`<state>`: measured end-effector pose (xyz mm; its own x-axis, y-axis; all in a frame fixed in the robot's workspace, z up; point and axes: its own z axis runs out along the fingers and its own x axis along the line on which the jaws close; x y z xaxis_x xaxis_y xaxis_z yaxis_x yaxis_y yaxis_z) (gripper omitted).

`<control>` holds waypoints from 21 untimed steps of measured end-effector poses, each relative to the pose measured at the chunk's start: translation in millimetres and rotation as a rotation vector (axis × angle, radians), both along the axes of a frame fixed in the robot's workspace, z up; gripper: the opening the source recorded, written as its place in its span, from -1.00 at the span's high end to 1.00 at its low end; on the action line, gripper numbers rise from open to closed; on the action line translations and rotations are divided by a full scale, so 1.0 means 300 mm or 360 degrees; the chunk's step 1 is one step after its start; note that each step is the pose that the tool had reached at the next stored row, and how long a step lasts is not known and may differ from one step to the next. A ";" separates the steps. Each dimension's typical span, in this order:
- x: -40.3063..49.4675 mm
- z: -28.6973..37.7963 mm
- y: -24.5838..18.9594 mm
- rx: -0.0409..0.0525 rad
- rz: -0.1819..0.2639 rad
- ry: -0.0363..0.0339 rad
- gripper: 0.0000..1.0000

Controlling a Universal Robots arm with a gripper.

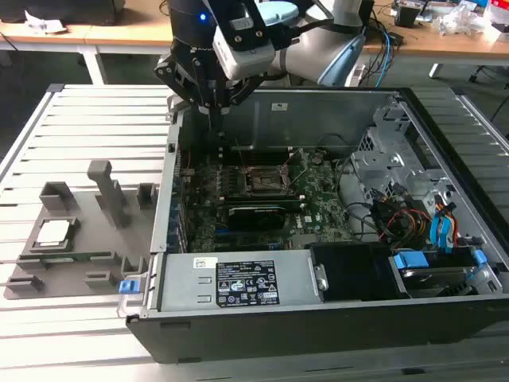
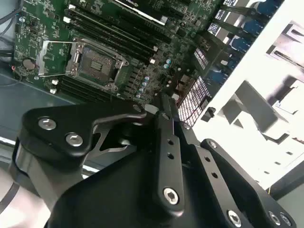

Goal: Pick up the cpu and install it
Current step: 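Reach for the cpu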

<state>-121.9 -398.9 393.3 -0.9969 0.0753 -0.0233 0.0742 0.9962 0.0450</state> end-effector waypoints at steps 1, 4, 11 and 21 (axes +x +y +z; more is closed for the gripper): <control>-0.010 0.000 0.000 0.0000 0.0000 0.0000 0.79; -0.052 0.000 0.000 0.0000 0.0000 -0.0001 0.79; -0.161 0.000 0.000 0.0000 0.0000 -0.0001 0.79; -0.311 0.000 0.000 0.0000 0.0000 -0.0002 0.79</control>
